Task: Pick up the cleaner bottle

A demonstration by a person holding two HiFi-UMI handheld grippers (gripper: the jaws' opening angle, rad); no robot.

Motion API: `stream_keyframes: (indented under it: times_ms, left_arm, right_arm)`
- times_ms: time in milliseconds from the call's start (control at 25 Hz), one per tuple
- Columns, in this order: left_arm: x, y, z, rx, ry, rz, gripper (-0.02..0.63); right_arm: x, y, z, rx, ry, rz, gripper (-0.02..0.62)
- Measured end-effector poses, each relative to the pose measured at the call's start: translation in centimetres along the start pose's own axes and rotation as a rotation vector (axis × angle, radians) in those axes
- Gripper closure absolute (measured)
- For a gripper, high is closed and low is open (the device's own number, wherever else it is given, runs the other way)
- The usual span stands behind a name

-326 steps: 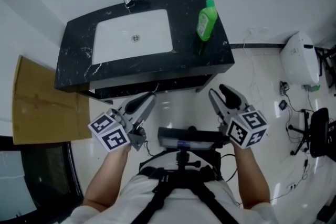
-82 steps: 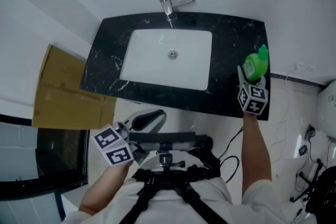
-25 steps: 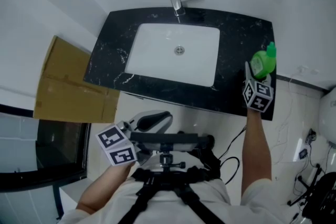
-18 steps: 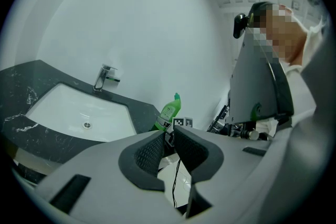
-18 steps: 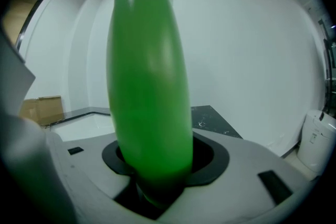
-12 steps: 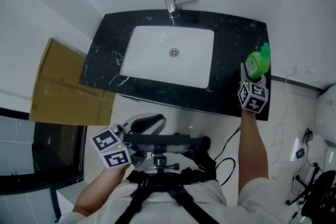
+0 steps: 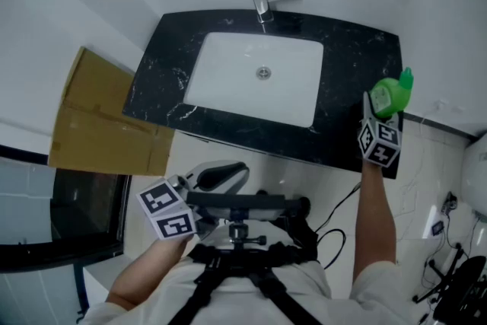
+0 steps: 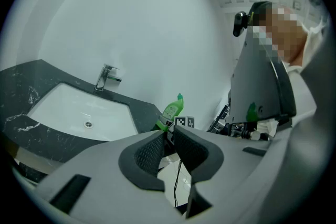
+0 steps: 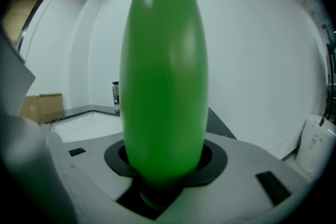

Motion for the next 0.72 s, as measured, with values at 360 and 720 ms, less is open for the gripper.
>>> stream_keyframes:
  times_ms: [360,720]
  left_arm:
    - [0.2,-0.3,-0.8,0.001,0.017,0.006,0.554]
    - [0.5,-0.6,-1.2,-0.015,0.030,0.011,0.554]
  right_arm:
    - [0.0,0.1,0.6,0.031,-0.007,0.046,0.419]
    - [0.1,-1.8,2.4,0.018,-0.023,0.074,0.419]
Point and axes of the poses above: the fingertips, and each gripper's own axes: z backward along the fingers, x to its left, y out of its underside, the point moved 2 cm from there along z, backward along the fingers, and after that the axes turned 10 degrees about x, right-handed, at the moved point
